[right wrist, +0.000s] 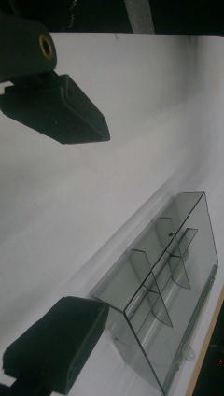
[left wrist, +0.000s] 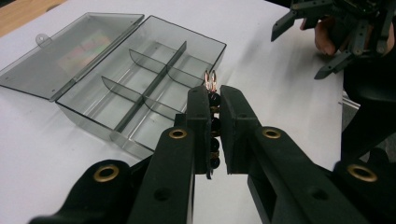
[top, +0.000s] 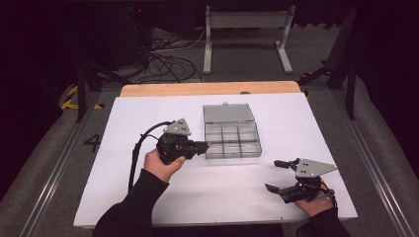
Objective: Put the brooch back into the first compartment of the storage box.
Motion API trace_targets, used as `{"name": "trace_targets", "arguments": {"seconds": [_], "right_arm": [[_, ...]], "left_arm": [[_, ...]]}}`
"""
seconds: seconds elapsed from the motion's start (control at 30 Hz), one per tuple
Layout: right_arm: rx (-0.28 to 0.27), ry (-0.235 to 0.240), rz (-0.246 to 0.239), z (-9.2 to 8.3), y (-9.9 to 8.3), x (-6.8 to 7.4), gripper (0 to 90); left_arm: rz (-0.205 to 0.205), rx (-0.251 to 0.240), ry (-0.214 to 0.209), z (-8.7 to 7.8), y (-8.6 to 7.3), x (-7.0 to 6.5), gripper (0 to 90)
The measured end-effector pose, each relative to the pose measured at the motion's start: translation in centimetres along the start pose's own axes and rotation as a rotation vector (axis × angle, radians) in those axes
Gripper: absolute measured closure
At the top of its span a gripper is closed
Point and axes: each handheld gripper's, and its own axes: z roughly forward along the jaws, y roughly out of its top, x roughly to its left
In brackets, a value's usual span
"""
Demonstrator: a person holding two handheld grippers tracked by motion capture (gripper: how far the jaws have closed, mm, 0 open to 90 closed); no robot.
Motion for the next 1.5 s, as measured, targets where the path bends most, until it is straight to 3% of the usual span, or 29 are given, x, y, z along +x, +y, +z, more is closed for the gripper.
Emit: {"name": "trace_targets", "arguments": {"seconds": [0.13,0.27,0.7,1.0,1.27,1.5], "right_arm": [[-0.005,0.002,0.002,0.0,0.0,0.0,15.2],[-0.005,0.003,-0.001,0.0,0.0,0.0,15.1],[-0.008,0.004,0.001,-0.1,0.0,-0.1,15.2],[-0.009,0.006,0.0,-0.2,0.0,-0.1,15.2],[-0.013,0.006,0.0,-0.2,0.0,-0.1,15.2],[-0.013,0.006,0.0,-0.2,0.0,0.0,15.2]], "left_arm": [[-0.012,-0.006,0.007,0.3,0.3,0.4,82.9],[-0.048,-0.051,-0.008,0.5,0.5,1.0,82.8],[-0.103,-0.088,0.027,1.5,0.9,2.5,82.8],[-0.111,-0.112,0.086,2.7,1.1,2.7,82.8],[-0.08,-0.106,0.145,3.6,1.2,3.1,82.8],[-0.093,-0.105,0.169,5.0,1.1,3.6,82.8]]}}
